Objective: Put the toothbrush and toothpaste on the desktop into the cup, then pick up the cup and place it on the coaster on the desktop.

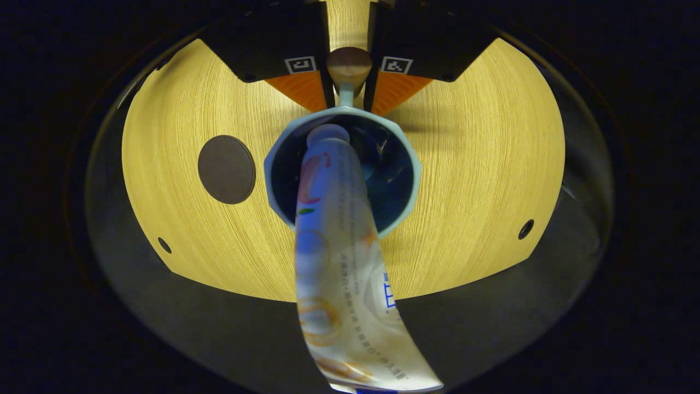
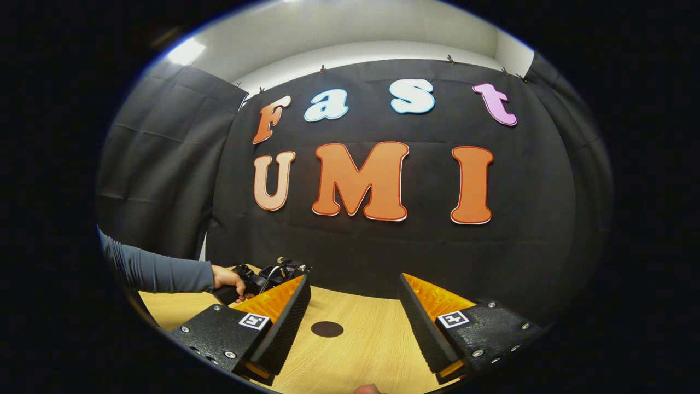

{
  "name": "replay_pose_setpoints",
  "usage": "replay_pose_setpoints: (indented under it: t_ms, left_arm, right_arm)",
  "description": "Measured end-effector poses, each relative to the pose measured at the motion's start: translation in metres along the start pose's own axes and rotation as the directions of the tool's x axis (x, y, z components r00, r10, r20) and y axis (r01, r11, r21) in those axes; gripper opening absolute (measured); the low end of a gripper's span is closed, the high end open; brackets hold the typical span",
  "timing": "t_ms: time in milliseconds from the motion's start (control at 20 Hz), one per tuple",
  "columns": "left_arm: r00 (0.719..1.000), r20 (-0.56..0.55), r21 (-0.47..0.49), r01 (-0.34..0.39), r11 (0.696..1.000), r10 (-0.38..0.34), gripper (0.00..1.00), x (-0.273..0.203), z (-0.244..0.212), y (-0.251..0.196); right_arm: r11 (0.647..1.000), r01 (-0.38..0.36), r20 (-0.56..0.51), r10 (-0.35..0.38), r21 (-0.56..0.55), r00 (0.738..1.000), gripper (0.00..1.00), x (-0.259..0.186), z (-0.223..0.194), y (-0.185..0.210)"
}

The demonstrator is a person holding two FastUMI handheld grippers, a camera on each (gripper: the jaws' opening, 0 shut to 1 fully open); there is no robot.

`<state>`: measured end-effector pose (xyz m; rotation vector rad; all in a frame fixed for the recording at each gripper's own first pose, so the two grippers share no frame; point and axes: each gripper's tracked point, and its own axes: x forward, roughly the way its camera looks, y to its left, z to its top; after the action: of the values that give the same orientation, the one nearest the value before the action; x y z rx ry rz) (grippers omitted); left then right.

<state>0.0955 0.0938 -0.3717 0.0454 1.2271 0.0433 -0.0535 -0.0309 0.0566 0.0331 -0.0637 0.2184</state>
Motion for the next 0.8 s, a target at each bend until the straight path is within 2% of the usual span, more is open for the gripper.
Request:
replay_pose_setpoints:
  t_ms: [350, 400, 500, 800]
  left_arm:
    - [0.998, 0.058, -0.04, 0.015, 0.999, -0.013, 0.27, -0.032, -0.01, 0.023]
    - [0.998, 0.068, -0.04, 0.017, 0.999, -0.014, 0.27, -0.035, -0.007, 0.022]
    - [0.996, 0.086, -0.029, 0.022, 0.999, -0.019, 0.27, -0.042, -0.002, 0.018]
    - [0.991, 0.119, 0.025, 0.067, 0.997, -0.069, 0.27, -0.057, 0.03, 0.005]
  right_arm:
    - [1.0, -0.002, -0.015, 0.002, 0.01, 1.0, 0.96, 0.001, -0.008, 0.004]
    - [1.0, 0.001, -0.017, -0.001, 0.015, 1.0, 1.0, 0.001, -0.01, 0.003]
    - [1.0, 0.004, -0.025, -0.004, 0.027, 1.0, 0.96, 0.002, -0.013, 0.002]
    - [0.999, 0.044, -0.036, -0.043, 0.013, 0.998, 0.96, -0.002, -0.02, -0.011]
